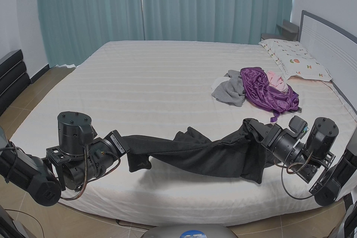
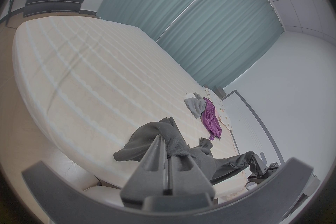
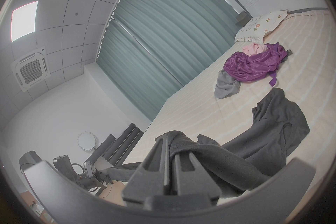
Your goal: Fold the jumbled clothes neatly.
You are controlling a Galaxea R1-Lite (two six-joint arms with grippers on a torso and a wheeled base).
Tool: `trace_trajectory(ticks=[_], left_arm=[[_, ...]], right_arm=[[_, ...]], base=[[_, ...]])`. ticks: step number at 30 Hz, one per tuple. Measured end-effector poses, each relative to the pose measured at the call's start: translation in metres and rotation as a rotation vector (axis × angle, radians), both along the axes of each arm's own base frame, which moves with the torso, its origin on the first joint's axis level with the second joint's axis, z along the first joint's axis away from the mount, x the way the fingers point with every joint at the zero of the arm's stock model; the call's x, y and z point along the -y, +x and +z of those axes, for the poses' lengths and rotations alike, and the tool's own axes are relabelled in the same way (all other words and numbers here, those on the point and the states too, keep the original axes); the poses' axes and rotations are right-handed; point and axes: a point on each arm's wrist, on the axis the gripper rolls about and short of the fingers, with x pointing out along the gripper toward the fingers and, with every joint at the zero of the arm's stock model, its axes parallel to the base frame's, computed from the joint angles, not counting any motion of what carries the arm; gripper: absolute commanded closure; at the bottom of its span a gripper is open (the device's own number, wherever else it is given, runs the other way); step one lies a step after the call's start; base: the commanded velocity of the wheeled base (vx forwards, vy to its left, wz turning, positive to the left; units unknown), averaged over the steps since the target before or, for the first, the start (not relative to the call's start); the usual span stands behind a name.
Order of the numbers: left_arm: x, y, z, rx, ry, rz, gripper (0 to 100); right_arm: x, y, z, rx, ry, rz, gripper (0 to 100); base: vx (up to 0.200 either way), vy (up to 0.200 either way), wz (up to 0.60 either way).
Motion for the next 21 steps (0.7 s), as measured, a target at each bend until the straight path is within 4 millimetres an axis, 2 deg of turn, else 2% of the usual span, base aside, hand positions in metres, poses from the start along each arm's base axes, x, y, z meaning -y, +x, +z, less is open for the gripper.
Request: trace_trajectory(ticks=[19,21], left_arm=[[-0.0003,-0.0004,-0.0006,-0.002,0.003,0.002,100],[-0.0002,-0.0010,-0.0012,-0.005,0.005,0.001,100]], right_arm=[[0.0006,-0.0001,0.0004,0.001,0.000,-0.002,100],[0.0011,0.0001,0.0005,0.002,0.000,-0.005,100]], base=[[0.000,0.200,0.00],[0.000,0.000,0.00]])
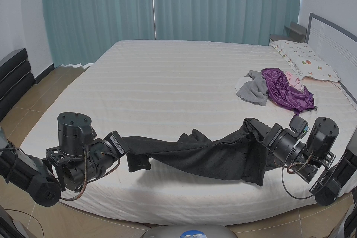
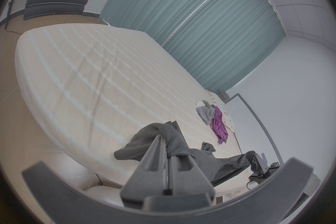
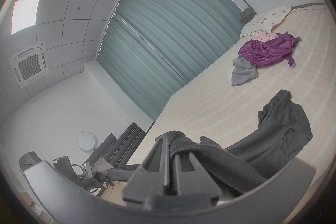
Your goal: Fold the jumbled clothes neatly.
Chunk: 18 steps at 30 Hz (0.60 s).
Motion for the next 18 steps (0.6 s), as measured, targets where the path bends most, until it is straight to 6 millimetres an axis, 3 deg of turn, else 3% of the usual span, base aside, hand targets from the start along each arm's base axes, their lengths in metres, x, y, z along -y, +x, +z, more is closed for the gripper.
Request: trace_trajectory(ticks=[13,18], left_arm=[[-0.004,-0.007,0.003,0.001,0.001,0.000,100],[-0.004,-0.012,0.007,0.014,-0.005,-0.007,100]], right_arm=[[0.007,-0.012,0.003,-0.003,-0.004,-0.002,100],[0.013,-0.024,0.007,0.002,-0.006,0.003,100]], base=[[0.000,0.000,0.00],[-0.200,0.000,0.00]])
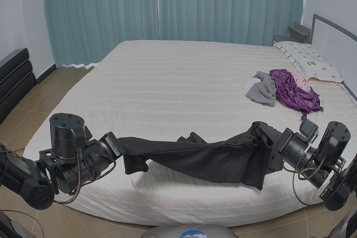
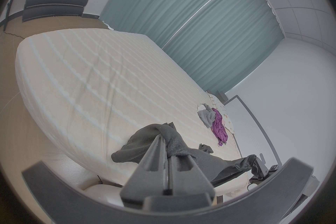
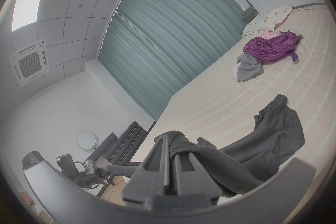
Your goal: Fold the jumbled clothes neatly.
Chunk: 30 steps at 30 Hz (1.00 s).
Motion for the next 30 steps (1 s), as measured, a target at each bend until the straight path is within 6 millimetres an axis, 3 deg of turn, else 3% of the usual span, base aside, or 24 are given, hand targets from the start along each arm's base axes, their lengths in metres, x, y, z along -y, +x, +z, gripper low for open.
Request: trace_trajectory(ticks=[7,17,23,30], left_arm=[[-0.002,-0.012,0.009,0.027,-0.009,-0.013,100],[-0.005,-0.027,0.034,0.074,0.002,-0.029,100],[-0.002,-0.023,0.063,0.120,0.030,-0.016,100],[0.007,-0.004,0.118,0.196,0.006,0.010,100]], right_arm=[[0.005,-0.012,0.011,0.041,0.013,0.005,100],[0.016,-0.038,0.052,0.213,0.051,0.010,100],[0.018,-0.038,0.083,0.253,0.043,0.002,100],[0.015,-0.017,0.136,0.330,0.051,-0.040,100]], base=[[-0.200,0.000,0.00],[0.000,0.000,0.00],[0.000,0.000,0.00],[0.057,0.000,0.00]])
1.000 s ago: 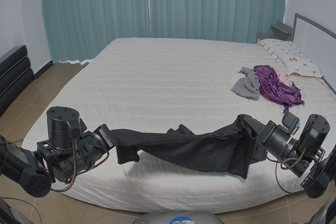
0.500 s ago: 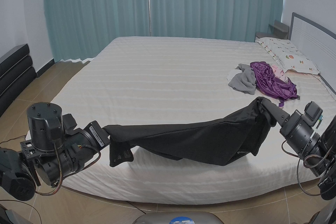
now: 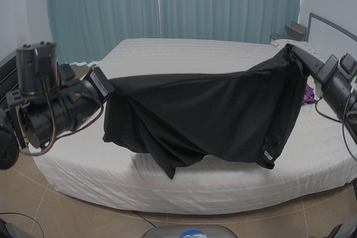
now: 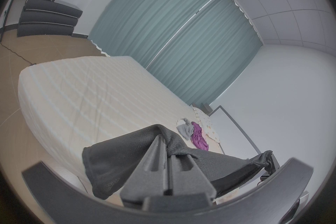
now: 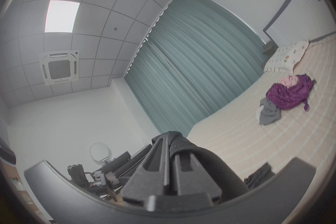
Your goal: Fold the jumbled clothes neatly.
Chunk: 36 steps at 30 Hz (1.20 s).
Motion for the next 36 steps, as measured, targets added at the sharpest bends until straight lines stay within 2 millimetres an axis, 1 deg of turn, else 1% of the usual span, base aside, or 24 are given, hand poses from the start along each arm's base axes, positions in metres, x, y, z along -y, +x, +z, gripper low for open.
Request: trace_trajectory(ticks=[2,5,7,11,15,19,22,28,36], left_arm=[[0.004,0.009,0.011,0.009,-0.003,0.007,100],[0.010,0.025,0.017,0.002,0.003,0.016,100],[0.016,0.037,0.016,-0.009,0.010,0.018,100],[0.027,0.062,0.005,-0.046,0.030,0.027,100],[0.035,0.089,-0.011,-0.087,0.042,0.046,100],[0.037,0.114,-0.029,-0.127,0.050,0.060,100],[0.037,0.131,-0.046,-0.163,0.058,0.058,100],[0.041,0.155,-0.084,-0.227,0.077,0.060,100],[0.043,0.184,-0.140,-0.278,0.082,0.087,100]], right_arm=[[-0.001,0.010,0.009,0.012,-0.004,-0.021,100],[-0.004,0.030,0.013,0.003,-0.025,-0.059,100],[-0.007,0.045,0.010,-0.012,-0.044,-0.084,100],[-0.016,0.077,-0.003,-0.050,-0.086,-0.127,100],[-0.023,0.105,-0.017,-0.073,-0.116,-0.153,100],[-0.027,0.129,-0.033,-0.096,-0.133,-0.175,100],[-0.028,0.146,-0.047,-0.120,-0.145,-0.188,100],[-0.030,0.173,-0.079,-0.181,-0.171,-0.206,100],[-0.032,0.202,-0.131,-0.264,-0.200,-0.219,100]], base=[[0.200,0.000,0.00],[0.200,0.000,0.00],[0.200,0.000,0.00],[0.200,0.000,0.00],[0.200,0.000,0.00],[0.200,0.000,0.00],[0.200,0.000,0.00],[0.000,0.000,0.00],[0.000,0.000,0.00]])
